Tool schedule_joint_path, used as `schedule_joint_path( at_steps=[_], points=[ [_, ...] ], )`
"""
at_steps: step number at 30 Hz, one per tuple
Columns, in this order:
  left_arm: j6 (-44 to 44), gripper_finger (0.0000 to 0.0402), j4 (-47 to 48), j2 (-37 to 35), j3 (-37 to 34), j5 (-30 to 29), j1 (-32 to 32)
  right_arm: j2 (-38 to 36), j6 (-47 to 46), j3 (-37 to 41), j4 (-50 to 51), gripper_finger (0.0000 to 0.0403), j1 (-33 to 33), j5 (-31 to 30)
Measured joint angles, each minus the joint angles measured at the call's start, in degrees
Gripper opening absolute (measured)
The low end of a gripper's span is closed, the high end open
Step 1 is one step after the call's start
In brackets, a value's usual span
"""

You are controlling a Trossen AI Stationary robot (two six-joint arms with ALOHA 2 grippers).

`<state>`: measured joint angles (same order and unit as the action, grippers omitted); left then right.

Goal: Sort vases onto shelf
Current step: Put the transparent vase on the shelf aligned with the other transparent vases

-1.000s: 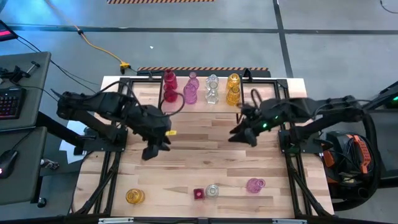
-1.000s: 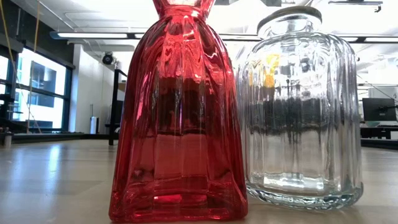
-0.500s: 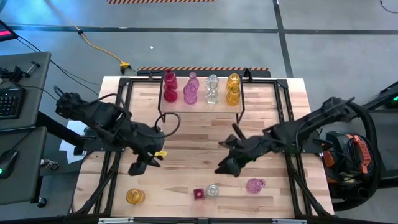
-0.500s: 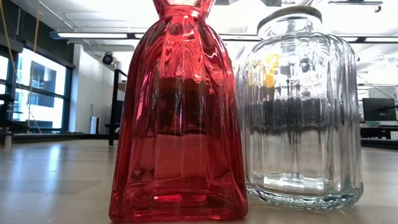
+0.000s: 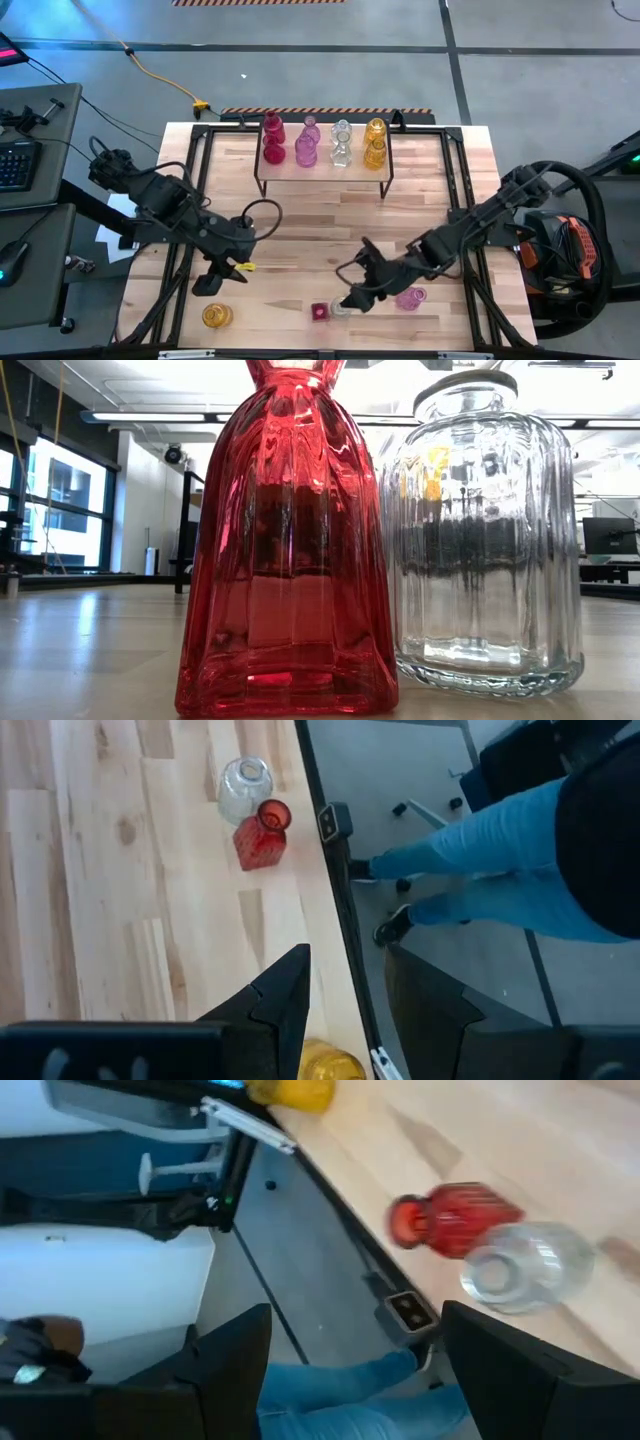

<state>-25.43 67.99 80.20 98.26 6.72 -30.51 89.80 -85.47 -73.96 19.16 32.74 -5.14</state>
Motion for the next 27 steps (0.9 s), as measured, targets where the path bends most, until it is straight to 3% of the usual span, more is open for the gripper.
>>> schedule_joint_path(
  at_steps=[4,11,14,20,27],
  points=[
    [-0.9,0.012,0.0,0.0,0.0,-0.1,-1.2,4.4,4.1,-8.7,4.3,0.0273,0.0,0.2],
    [-1.0,0.012,0.0,0.0,0.0,-2.3,-2.5,13.6,12.1,-30.1,36.2,0.0266,-0.4,-1.2],
    [-1.0,0.012,-0.1,0.0,0.0,-2.8,-2.6,16.8,12.0,-35.7,44.9,0.0266,-0.4,-3.1],
    [-1.0,0.012,-0.1,0.0,0.0,-2.9,-2.6,21.6,12.1,-39.1,47.0,0.0266,-0.4,1.9],
    [-1.0,0.012,-0.1,0.0,0.0,-3.2,-2.6,24.1,11.3,-38.7,47.7,0.0265,-0.4,1.1]
  ],
)
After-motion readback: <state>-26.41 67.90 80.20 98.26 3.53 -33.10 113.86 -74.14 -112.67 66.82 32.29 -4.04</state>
